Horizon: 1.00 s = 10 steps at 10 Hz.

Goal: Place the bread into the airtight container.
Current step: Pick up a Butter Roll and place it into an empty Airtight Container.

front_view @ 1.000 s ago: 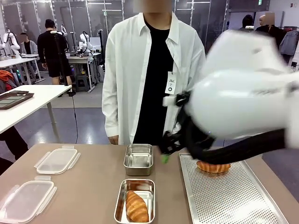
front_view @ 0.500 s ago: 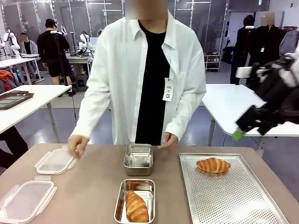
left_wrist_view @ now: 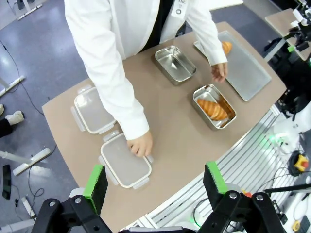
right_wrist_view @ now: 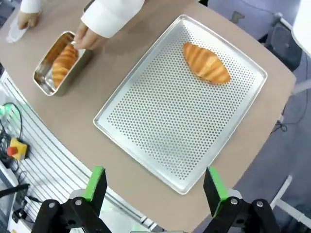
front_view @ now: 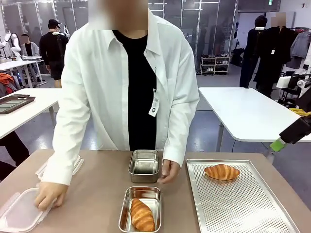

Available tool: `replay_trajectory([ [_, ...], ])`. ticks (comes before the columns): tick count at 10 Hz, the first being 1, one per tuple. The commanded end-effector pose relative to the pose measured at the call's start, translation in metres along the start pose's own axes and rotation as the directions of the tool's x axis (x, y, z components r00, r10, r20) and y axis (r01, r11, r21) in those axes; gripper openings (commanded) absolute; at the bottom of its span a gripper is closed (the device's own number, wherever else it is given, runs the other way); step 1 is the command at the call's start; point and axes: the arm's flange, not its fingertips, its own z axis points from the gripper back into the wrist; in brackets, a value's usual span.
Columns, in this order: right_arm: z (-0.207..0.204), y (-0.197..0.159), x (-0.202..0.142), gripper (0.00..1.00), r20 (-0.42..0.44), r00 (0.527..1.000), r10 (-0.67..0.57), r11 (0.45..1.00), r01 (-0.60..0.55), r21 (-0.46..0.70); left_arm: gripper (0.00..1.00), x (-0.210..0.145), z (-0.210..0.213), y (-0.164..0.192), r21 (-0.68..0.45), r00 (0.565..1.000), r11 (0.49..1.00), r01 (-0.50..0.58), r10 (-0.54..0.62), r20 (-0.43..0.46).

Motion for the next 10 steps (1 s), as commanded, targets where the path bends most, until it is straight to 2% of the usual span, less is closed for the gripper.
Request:
replay_trajectory([
  [1,-0.054,-0.015,0.024,1.00,-0.015,0.997,0.070,0.996,-0.069,0.049,1.00,0.000,0.001,-0.001,-0.003,1.000,1.000,0.015,-0.015,-0.005],
  [2,-0.099,-0.018,0.043,1.00,-0.064,0.994,0.090,0.994,-0.086,0.060,1.00,0.000,0.001,-0.001,-0.003,1.000,1.000,0.015,-0.015,-0.005],
  [4,-0.155,-0.015,0.070,1.00,-0.091,0.990,0.105,0.983,-0.090,0.158,1.00,0.000,0.001,-0.001,-0.003,1.000,1.000,0.015,-0.015,-0.005],
  [5,-0.171,-0.015,0.075,1.00,-0.119,0.987,0.104,0.981,-0.083,0.173,1.00,0.000,0.001,-0.001,-0.003,1.000,1.000,0.015,-0.015,-0.005],
  [6,-0.160,-0.018,0.072,1.00,-0.091,0.992,0.088,0.983,-0.071,0.168,1.00,0.000,0.001,-0.001,-0.003,1.000,1.000,0.015,-0.015,-0.005],
  [7,-0.121,-0.032,0.055,1.00,0.016,0.999,0.028,0.983,-0.030,0.181,1.00,0.000,0.001,-0.001,-0.003,1.000,1.000,0.015,-0.015,-0.005],
  [8,-0.077,-0.062,0.019,1.00,0.123,0.988,-0.092,0.984,0.071,0.166,1.00,0.000,0.001,-0.001,-0.003,1.000,1.000,0.015,-0.015,-0.005],
  [9,-0.041,-0.097,-0.034,1.00,0.223,0.945,-0.240,0.963,0.204,0.174,1.00,0.000,0.001,-0.001,-0.003,1.000,1.000,0.015,-0.015,-0.005],
  [10,-0.020,-0.123,-0.089,1.00,0.294,0.876,-0.382,0.921,0.336,0.195,1.00,0.000,0.001,-0.001,-0.003,1.000,1.000,0.015,-0.015,-0.005],
])
